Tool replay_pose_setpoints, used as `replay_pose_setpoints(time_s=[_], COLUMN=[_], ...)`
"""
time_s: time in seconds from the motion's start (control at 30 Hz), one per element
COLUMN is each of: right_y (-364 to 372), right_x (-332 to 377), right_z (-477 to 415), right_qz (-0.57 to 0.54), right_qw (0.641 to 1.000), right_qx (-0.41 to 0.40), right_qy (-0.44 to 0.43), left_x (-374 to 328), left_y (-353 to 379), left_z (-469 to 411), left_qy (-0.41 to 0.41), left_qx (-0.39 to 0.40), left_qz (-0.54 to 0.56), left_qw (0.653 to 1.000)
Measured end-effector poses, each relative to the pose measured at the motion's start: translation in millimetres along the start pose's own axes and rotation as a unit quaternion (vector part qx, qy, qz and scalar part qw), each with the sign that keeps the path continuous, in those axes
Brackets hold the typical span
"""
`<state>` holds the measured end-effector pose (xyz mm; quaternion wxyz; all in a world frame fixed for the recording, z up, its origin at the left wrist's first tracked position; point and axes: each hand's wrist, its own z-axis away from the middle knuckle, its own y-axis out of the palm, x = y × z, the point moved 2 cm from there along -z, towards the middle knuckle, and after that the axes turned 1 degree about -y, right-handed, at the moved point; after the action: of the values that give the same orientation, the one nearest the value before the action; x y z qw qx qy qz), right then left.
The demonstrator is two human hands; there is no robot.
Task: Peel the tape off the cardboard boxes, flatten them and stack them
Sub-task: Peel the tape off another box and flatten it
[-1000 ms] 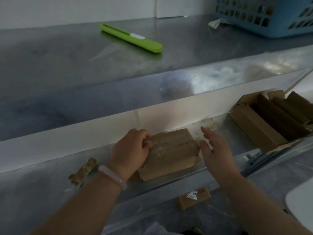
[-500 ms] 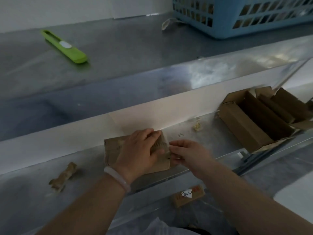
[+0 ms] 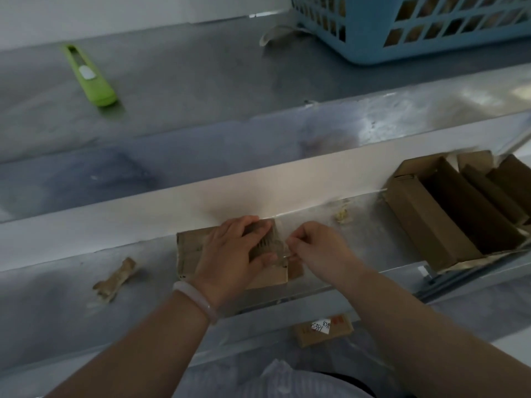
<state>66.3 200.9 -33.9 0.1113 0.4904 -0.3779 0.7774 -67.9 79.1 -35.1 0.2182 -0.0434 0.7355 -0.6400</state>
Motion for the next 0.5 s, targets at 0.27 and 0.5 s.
replay_pose_setpoints(time_s=[0.27, 0.5], right_y=[-2.2, 3.2], right_x=[-25.9, -33.3], right_z=[7.9, 11.1], right_qz=[-0.387, -0.122], right_qw=[0.912, 0.992], right_qx=[0.054, 0.023], right_qy=[0.125, 0.017], left_x=[2.6, -0.9], left_y=[3.9, 4.3], left_z=[-3.5, -8.2], left_qy=[-0.026, -0.043], left_qx=[0.003, -0.015], left_qz=[-0.002, -0.002], left_qw=[1.0, 0.999])
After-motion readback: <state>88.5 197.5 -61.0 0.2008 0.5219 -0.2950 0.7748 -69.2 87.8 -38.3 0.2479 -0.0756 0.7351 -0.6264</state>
